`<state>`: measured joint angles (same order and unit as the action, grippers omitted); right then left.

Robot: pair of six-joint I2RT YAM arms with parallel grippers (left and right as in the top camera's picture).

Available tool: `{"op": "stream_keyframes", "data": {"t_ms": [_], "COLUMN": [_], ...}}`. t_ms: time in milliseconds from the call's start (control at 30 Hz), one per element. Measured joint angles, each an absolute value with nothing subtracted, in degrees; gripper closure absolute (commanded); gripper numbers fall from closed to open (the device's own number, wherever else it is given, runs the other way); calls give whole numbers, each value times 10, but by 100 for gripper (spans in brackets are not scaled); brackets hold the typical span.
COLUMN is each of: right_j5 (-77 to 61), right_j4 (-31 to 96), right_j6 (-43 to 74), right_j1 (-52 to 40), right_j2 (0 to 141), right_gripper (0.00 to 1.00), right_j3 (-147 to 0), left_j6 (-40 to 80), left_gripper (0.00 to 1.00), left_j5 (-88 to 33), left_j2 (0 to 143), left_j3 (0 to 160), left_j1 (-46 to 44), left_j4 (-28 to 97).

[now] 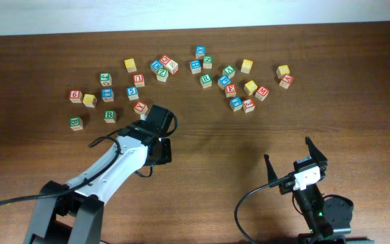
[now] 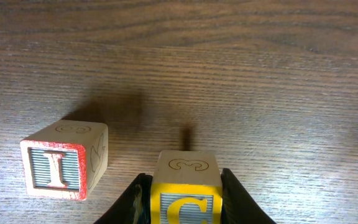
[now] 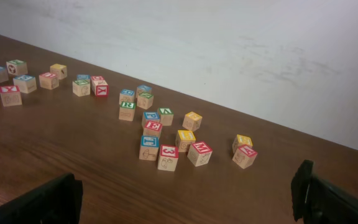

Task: Spell out ICRA

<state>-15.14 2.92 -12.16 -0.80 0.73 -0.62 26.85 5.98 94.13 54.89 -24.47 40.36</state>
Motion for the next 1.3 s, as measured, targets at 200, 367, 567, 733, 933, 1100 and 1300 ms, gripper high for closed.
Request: {"op": "stream_keyframes", "data": {"t_ms": [200, 367, 567, 733, 933, 1100, 1300], "right_j5": [-151, -151, -152, -151, -151, -152, -151], "right_j4": [29, 29, 29, 29, 29, 29, 29], "right_j6": [-122, -122, -122, -122, -122, -122, -122], "right_j1": [-8, -8, -8, -8, -8, -8, -8], "right_j2": [7, 7, 7, 7, 7, 7, 7], "right_gripper": [2, 2, 2, 2, 2, 2, 1], "right_j3": [-6, -6, -6, -6, -6, -6, -6], "left_j6": [269, 269, 269, 269, 260, 251, 244], "left_gripper": [73, 71, 65, 60, 62, 92, 100], "left_j5": [69, 83, 95, 97, 105, 105, 61], "left_j2": [945, 954, 955, 961, 961, 961, 961], "left_j3": [549, 549, 549, 549, 562, 614, 618], "left_j1": [-245, -245, -245, -245, -245, -245, -247], "left_j4": [396, 394, 391, 386, 385, 383, 406]}}
